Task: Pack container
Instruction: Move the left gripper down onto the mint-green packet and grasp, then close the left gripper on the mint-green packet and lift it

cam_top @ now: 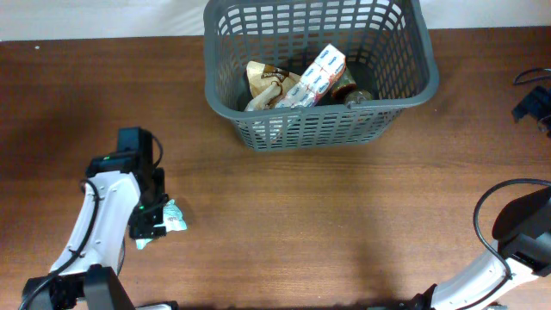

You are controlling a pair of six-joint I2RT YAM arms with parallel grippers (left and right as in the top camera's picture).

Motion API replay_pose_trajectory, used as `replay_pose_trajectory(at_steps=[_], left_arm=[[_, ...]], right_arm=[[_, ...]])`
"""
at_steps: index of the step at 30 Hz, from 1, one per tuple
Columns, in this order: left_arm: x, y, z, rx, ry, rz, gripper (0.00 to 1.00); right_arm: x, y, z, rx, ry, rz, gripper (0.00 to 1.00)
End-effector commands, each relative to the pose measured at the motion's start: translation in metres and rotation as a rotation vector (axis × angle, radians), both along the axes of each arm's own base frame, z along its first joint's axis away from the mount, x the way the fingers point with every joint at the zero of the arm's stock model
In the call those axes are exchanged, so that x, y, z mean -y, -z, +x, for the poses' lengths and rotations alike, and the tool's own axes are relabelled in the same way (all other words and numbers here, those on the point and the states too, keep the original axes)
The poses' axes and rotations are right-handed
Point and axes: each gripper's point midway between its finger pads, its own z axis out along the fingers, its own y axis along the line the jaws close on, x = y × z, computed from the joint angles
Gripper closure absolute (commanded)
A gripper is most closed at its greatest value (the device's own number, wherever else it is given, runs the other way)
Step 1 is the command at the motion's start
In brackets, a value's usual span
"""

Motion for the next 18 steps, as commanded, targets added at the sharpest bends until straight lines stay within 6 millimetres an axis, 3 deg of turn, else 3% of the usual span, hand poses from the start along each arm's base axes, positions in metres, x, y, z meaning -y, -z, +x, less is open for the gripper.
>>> replay_pose_trajectory(at_steps=[1,7,18], left_arm=[[-0.014,0.008,-0.016,-0.030,-0.075,0.006,0.01],[-0.027,0.019,-0.025,-0.035,-0.116,0.004,0.01],[-0.029,0.028,-0.010,0.033,-0.117,0.011,0.01]], right_arm=[[0.001,-0.003,-0.001,0.007,-0.002,-0.003,0.01],[0.001,-0.003,-0.001,0.007,-0.002,-0.003,0.01],[0.001,-0.003,-0.001,0.007,-0.002,-0.003,0.01]])
